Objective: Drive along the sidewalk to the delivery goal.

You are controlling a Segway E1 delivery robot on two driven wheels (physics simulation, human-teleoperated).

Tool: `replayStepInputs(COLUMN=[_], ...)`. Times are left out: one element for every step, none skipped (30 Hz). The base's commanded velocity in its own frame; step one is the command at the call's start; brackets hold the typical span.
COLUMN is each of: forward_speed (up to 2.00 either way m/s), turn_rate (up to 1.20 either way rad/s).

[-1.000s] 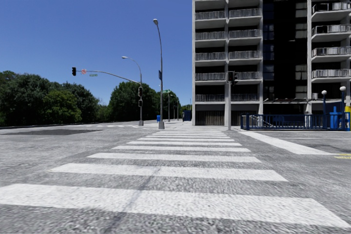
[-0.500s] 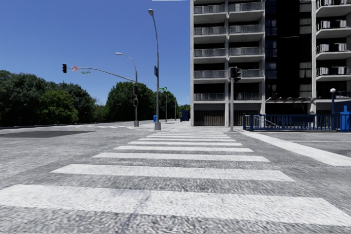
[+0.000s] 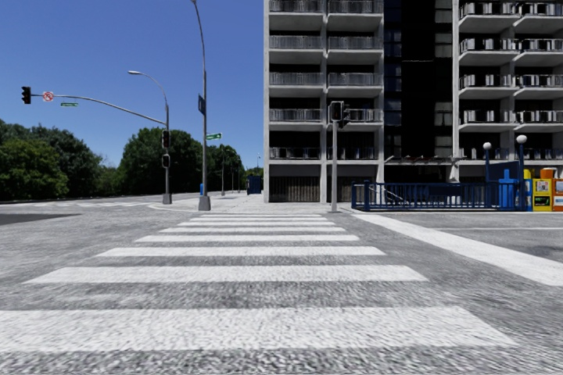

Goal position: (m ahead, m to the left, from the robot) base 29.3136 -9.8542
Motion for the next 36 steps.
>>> replayStepInputs(forward_speed=[2.0, 2.0, 2.0, 2.0, 2.0, 2.0, 2.0, 2.0, 2.0, 2.0, 2.0, 2.0, 2.0, 2.0, 2.0, 2.0, 2.0, 2.0, 2.0, 2.0, 2.0, 2.0, 2.0, 2.0, 2.0, 2.0, 2.0, 2.0, 2.0, 2.0, 2.0, 2.0, 2.0, 2.0, 2.0, 2.0], turn_rate=[0.0, 0.0, 0.0, 0.0, 0.0, 0.0, 0.0, 0.0, 0.0, 0.0, 0.2, 0.4, 0.4, 0.47, 0.49, 0.49, 0.37, 0.0, 0.0, 0.0, 0.0, 0.0, 0.0, 0.0, 0.0, 0.0, 0.0, 0.0, 0.11, 0.11, 0.37, 0.34, 0.0, 0.0, 0.0, 0.0])
